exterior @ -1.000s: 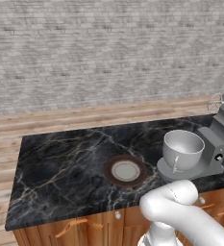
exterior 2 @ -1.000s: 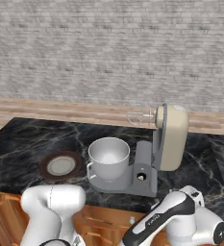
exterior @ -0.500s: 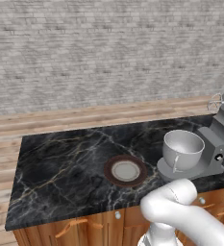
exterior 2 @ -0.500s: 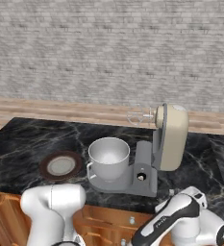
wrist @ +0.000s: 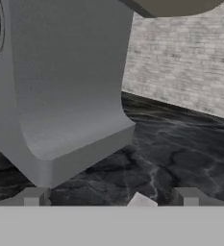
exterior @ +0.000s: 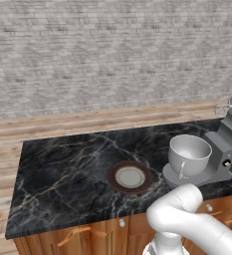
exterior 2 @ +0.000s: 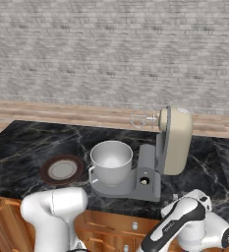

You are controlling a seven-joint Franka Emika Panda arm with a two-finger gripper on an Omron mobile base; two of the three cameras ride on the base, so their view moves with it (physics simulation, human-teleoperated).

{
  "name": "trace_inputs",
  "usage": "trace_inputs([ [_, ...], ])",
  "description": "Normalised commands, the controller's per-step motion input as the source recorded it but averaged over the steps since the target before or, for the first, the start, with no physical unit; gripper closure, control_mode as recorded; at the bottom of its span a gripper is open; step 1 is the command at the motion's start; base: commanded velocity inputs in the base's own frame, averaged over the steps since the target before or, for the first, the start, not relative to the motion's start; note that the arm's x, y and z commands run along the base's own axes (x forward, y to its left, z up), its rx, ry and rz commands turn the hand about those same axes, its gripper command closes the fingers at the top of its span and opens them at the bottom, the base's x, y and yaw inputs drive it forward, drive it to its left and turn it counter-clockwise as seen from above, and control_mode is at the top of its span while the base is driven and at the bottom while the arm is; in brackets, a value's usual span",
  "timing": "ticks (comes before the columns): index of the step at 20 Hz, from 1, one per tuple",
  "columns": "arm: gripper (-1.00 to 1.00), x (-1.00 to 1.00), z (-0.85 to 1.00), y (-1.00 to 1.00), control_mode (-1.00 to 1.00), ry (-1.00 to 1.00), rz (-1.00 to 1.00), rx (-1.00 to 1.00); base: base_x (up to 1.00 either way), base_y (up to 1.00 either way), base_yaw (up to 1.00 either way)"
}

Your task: Add butter and sugar cubes to the stand mixer bowl and then turn on the stand mixer to begin making frosting.

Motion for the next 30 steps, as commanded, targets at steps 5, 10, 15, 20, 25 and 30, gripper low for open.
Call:
trace_inputs([
  [5,-1.0,0.16,-0.13,-0.03,-1.0,0.0,0.0,0.01,0.0,0.0,0.0],
  [10,-1.0,0.06,-0.16,-0.07,-1.0,-0.01,0.0,0.0,0.0,0.0,0.0],
  [15,-1.0,0.2,-0.21,-0.01,-1.0,0.0,0.0,0.0,0.0,0.0,0.0],
  [20,-1.0,0.17,-0.15,-0.04,-1.0,0.0,0.0,0.0,0.0,0.0,0.0],
  [25,-1.0,0.07,-0.19,-0.02,-1.0,0.0,0.0,0.0,0.0,0.0,0.0],
  [30,-1.0,0.0,-0.24,0.0,-1.0,0.0,0.0,0.0,0.0,0.0,0.0],
])
